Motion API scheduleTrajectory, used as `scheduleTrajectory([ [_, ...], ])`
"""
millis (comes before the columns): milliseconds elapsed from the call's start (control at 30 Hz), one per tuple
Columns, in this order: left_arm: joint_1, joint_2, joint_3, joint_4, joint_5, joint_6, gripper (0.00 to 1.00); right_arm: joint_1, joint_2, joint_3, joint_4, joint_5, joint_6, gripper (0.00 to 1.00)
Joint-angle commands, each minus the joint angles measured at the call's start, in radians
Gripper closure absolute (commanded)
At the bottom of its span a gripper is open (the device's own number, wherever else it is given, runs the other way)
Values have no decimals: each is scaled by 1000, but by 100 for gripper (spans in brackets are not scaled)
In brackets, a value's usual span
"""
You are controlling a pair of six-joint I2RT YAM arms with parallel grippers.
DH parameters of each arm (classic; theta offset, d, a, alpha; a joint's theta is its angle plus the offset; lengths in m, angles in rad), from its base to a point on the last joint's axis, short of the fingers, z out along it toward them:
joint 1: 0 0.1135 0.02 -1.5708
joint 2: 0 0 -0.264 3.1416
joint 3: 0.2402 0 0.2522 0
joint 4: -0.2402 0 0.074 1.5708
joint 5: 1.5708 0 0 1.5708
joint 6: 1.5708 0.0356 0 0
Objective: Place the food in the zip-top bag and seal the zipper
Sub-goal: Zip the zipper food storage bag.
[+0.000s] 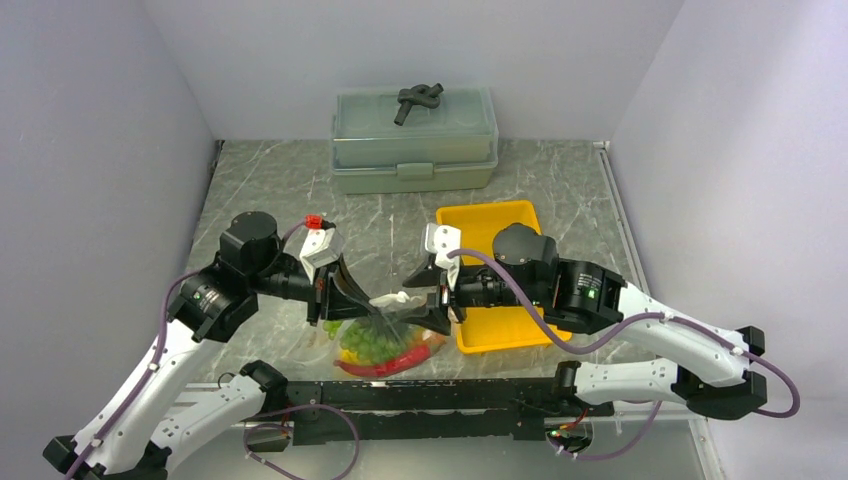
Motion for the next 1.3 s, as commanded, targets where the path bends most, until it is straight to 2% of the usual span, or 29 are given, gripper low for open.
scheduleTrajectory([
  [0, -2, -17, 4, 44, 59, 24, 100, -1, 17, 27, 53, -51, -17, 45],
  [100, -2, -19, 5, 43, 59, 25, 100, -1, 26, 31, 54, -61, -19, 59],
  [400, -2, -19, 4, 41, 58, 26, 100, -1, 39, 35, 54, -71, -27, 77],
  [433, -2, -21, 4, 40, 57, 26, 100, -1, 40, 33, 53, -74, -28, 81],
  [533, -2, -19, 4, 40, 56, 26, 100, -1, 43, 38, 49, -79, -31, 100],
  [767, -2, -14, 11, 32, 25, 26, 98, -1, 46, 63, 15, -66, -23, 100],
  [867, -2, -17, 8, 35, -9, 20, 81, -1, 61, 94, -29, -58, -17, 100],
  [967, -2, -17, 7, 35, -24, 18, 70, -1, 78, 123, -76, -53, -11, 100],
  [1100, -2, -20, 6, 41, -35, 14, 57, -1, 106, 159, -144, -33, 2, 100],
  [1267, -2, -20, 8, 59, -57, 10, 48, -1, 155, 214, -236, -30, 24, 100],
])
